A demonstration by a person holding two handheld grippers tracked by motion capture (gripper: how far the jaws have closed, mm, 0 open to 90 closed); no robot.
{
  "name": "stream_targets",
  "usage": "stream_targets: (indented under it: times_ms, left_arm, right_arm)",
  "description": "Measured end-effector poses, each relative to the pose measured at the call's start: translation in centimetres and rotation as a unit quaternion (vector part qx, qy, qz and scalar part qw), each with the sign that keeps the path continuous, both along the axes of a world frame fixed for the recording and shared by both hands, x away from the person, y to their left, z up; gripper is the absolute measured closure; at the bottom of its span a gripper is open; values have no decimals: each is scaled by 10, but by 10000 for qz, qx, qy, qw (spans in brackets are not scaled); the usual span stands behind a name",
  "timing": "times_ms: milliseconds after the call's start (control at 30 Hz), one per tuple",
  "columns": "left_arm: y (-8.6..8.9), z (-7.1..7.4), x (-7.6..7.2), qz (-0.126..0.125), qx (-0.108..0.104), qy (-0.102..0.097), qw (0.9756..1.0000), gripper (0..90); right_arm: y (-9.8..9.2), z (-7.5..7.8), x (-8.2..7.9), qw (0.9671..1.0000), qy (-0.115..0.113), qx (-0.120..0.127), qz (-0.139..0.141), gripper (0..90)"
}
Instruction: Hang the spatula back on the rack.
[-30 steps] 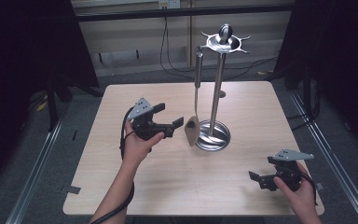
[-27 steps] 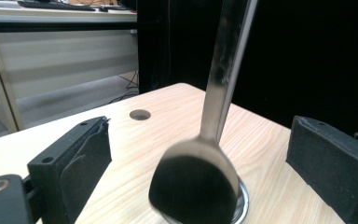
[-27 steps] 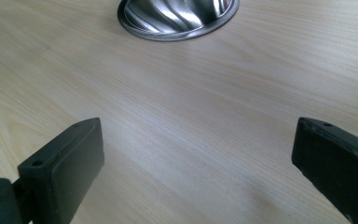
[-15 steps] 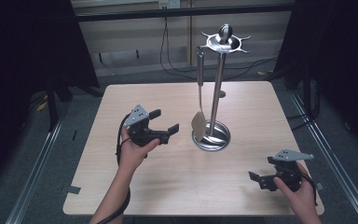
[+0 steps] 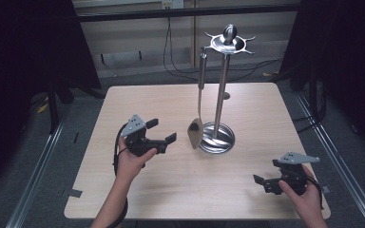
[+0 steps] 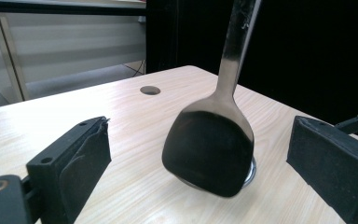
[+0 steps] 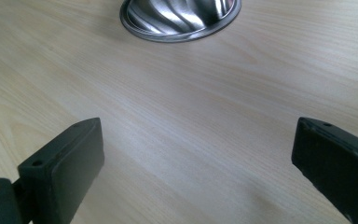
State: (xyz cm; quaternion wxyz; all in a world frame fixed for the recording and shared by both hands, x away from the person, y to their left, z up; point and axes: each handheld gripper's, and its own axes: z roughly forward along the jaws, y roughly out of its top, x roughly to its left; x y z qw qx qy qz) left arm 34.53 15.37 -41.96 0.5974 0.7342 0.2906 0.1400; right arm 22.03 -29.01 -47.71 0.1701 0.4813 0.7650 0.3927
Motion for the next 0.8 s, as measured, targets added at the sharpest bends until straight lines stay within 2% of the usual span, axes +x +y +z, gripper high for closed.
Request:
stream_targets:
  times_ms: [33,67,100,133,167,200,233,267,300,400,467,533,600,633,667,700,800]
  left_arm:
    - [0,-1,-1,12,-40,8,10000,57]
    - [0,-2,-3,172,29,23,9998,57]
    - [1,-4,-3,184,40,22,9998,56]
    - [3,-6,-3,20,-1,49,10000,55]
    - [3,-6,-4,146,39,60,9999,55]
    - [4,-8,-4,35,-20,83,10000,55]
    - [5,-8,-5,196,74,66,9998,55]
    - [5,-9,-5,200,103,65,9997,55]
    - [7,-10,-5,99,136,63,9998,56]
    - [9,-13,-7,241,151,69,9996,55]
    - [13,-15,-5,74,162,86,9998,55]
    - [13,-17,-8,294,304,76,9991,56]
    - [15,-20,-9,300,301,105,9990,55]
    - [17,-21,-8,172,287,120,9994,55]
    - [17,-22,-9,312,368,90,9988,55]
    - [20,-24,-9,212,355,154,9990,55]
    - [24,-28,-8,272,384,236,9986,55]
  right_arm:
    - [0,0,0,10000,4,-3,-3,22]
    - [0,0,0,10000,-11,-27,19,22]
    - [0,0,0,10000,-13,-32,27,22]
    - [0,0,0,10000,-3,-26,25,22]
    - [0,0,0,10000,-2,-25,23,22]
    - [0,0,0,10000,-1,-28,20,22]
    - [0,0,0,10000,-2,-30,24,22]
    - [0,0,0,10000,2,-13,19,22]
    - [1,0,0,10000,-5,-16,12,22]
    - [0,0,0,10000,-4,-27,27,22]
    - [1,0,0,10000,-4,-27,18,22]
    - [1,-1,0,10000,17,-47,38,22]
    - [2,0,0,10000,29,-43,53,22]
    - [2,0,0,10000,17,-45,37,22]
    - [2,0,0,10000,11,-47,39,22]
    - [2,0,0,10000,10,-50,39,22]
    - [2,-1,0,10000,7,-57,39,22]
